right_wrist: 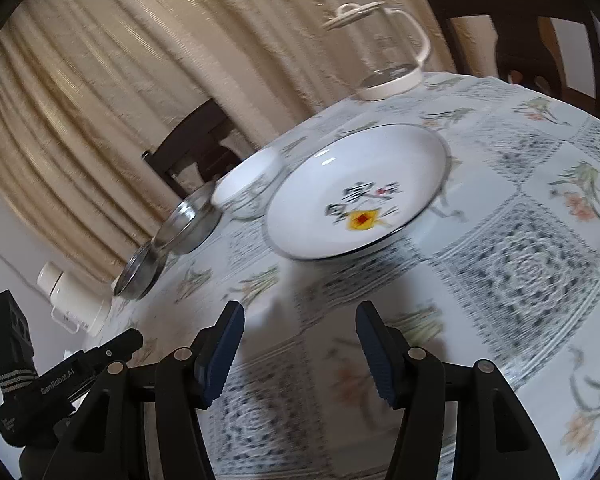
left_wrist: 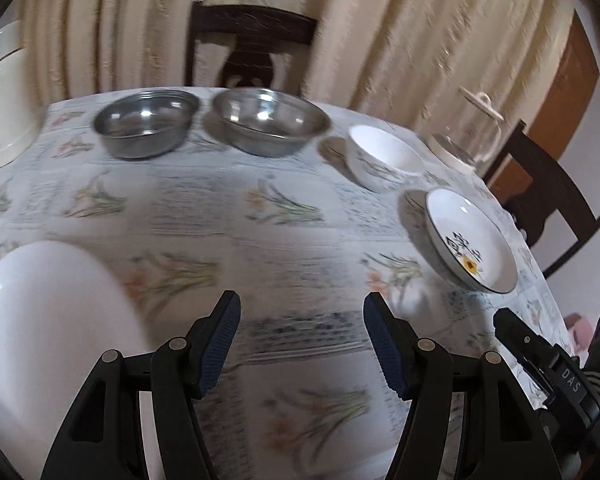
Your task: Organize plates and bowls
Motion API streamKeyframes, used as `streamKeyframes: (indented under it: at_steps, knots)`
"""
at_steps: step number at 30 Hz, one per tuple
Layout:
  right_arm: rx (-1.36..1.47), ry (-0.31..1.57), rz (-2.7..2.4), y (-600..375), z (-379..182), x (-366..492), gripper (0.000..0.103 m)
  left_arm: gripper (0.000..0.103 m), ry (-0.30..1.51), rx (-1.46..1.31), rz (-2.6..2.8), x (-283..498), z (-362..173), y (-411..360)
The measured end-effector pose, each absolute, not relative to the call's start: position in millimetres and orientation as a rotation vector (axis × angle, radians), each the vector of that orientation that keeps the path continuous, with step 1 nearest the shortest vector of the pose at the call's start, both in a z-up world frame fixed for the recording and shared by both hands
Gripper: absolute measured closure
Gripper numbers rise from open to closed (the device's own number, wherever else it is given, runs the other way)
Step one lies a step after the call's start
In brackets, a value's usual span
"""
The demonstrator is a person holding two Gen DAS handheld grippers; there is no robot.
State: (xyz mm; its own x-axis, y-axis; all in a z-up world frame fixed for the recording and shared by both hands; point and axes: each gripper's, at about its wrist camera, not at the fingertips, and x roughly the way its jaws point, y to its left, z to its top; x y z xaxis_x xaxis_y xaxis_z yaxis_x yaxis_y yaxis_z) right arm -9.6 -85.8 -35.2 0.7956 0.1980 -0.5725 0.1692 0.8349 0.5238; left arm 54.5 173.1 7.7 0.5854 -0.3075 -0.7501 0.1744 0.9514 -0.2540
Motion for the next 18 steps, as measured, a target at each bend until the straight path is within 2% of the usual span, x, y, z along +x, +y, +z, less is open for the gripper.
streamKeyframes:
  at_steps: [18]
  knots:
    - [0.635, 0.662, -0.1, -142, -31, 3, 0.041, 0.038, 1.015, -0.18, -0.383, 114, -17, 98]
